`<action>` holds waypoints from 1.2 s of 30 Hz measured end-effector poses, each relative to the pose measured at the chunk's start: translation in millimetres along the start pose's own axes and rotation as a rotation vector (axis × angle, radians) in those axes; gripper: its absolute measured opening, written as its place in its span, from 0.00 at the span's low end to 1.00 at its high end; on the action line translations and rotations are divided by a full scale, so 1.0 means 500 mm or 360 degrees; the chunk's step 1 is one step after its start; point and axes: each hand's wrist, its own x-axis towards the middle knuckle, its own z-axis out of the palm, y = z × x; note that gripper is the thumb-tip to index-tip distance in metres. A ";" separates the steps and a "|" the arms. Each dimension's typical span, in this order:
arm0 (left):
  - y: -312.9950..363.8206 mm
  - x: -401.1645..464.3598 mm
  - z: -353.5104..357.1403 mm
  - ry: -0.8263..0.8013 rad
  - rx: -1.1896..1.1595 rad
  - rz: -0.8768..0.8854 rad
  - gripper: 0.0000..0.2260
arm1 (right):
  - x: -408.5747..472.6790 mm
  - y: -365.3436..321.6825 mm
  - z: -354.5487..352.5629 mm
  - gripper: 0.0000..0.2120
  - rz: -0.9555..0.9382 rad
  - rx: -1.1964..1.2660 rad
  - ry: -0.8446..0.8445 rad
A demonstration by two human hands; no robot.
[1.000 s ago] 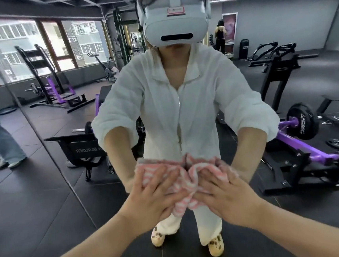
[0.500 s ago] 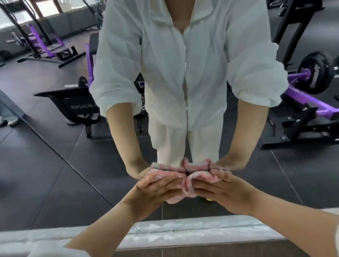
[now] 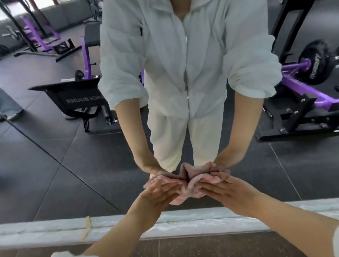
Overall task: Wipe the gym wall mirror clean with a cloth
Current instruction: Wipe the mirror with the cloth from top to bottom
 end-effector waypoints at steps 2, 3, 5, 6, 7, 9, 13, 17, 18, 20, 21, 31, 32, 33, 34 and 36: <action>-0.018 0.004 -0.037 0.0282 0.0042 -0.0170 0.31 | -0.037 0.044 0.004 0.38 0.0217 -0.0126 0.0276; -0.033 0.008 -0.065 0.0416 0.0041 -0.0243 0.32 | -0.058 0.072 -0.003 0.37 0.0292 -0.0168 0.0373; -0.076 0.020 -0.123 0.0628 -0.0021 -0.0342 0.30 | -0.086 0.130 -0.014 0.36 0.0410 -0.0092 0.0592; -0.100 0.026 -0.155 0.0784 -0.0081 -0.0384 0.28 | -0.102 0.161 -0.024 0.37 0.0508 0.0008 0.0720; -0.126 0.033 -0.190 0.0955 -0.0158 -0.0447 0.25 | -0.122 0.196 -0.034 0.37 0.0611 0.0072 0.0839; -0.169 0.048 -0.250 0.1189 -0.0269 -0.0605 0.23 | -0.153 0.259 -0.049 0.36 0.0810 0.0126 0.1031; -0.250 0.080 -0.369 0.1537 -0.0382 -0.0873 0.22 | -0.184 0.372 -0.089 0.27 0.1022 0.0131 0.1366; -0.320 0.109 -0.512 0.1802 -0.0432 -0.1068 0.21 | -0.190 0.455 -0.138 0.23 0.1207 0.0135 0.1657; -0.331 0.114 -0.535 0.1823 -0.0416 -0.1117 0.22 | -0.191 0.468 -0.152 0.21 0.1257 0.0114 0.1700; -0.346 0.121 -0.563 0.1827 -0.0371 -0.1170 0.25 | -0.196 0.485 -0.170 0.19 0.1295 0.0077 0.1714; -0.348 0.124 -0.567 0.1819 -0.0339 -0.1176 0.25 | -0.199 0.489 -0.173 0.19 0.1281 0.0054 0.1691; -0.278 0.145 -0.464 0.1671 -0.0160 -0.0864 0.26 | -0.204 0.429 -0.106 0.22 0.1083 0.0036 0.1430; -0.270 0.147 -0.452 0.1655 -0.0132 -0.0842 0.26 | -0.202 0.418 -0.099 0.23 0.1068 0.0034 0.1410; -0.264 0.150 -0.441 0.1651 -0.0105 -0.0820 0.27 | -0.200 0.410 -0.095 0.23 0.1058 0.0033 0.1395; -0.258 0.153 -0.432 0.1652 -0.0088 -0.0799 0.27 | -0.199 0.402 -0.089 0.21 0.1049 0.0031 0.1375; -0.248 0.153 -0.420 0.1671 -0.0080 -0.0766 0.29 | -0.198 0.386 -0.083 0.20 0.1043 0.0044 0.1331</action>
